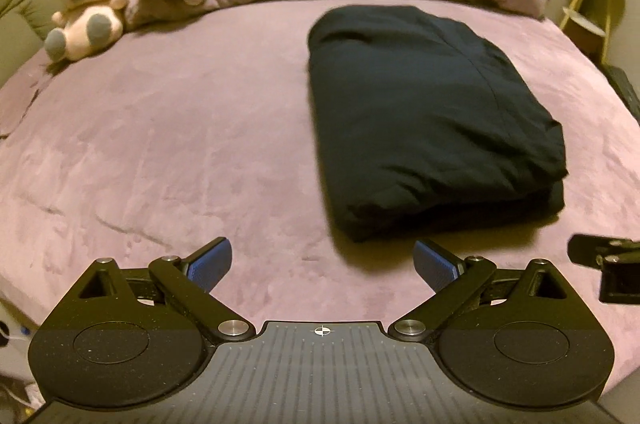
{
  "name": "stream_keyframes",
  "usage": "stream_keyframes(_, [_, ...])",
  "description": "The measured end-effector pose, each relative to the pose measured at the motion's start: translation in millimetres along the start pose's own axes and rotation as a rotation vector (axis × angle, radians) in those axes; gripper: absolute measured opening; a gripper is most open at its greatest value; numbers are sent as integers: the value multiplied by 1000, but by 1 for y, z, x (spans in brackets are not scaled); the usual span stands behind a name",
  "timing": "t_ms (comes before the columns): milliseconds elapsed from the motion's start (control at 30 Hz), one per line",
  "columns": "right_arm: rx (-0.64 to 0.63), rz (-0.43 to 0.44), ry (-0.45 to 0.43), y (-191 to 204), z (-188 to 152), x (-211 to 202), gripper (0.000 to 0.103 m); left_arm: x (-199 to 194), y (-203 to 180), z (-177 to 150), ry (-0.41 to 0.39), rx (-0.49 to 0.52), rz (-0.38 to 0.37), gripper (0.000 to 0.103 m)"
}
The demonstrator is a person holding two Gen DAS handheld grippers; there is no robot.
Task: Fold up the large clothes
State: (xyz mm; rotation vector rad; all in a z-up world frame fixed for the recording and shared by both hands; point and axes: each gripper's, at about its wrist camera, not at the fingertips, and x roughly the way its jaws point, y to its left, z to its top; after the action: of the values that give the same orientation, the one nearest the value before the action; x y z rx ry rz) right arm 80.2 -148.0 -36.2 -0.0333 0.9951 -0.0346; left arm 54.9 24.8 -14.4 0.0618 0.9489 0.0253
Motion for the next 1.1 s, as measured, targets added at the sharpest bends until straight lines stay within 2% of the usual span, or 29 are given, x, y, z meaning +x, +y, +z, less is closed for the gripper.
stream_keyframes(100, [-9,-3,5,2,5,0,99,5,-6,6,66,35,16,100])
stream_keyframes(267, [-1,-5,25,3,13,2,99,9,-6,12,97,20,-17,100])
stream_keyframes(400, [3,-21,45,4,19,4,99,10,-8,16,108,9,-32,100])
stream_keyframes(633, [29,-62,88,-1,23,11,99,10,-12,20,110,30,-11,100])
stream_keyframes(1100, [82,-49,95,-12,23,8,99,7,-10,21,116,19,-9,100])
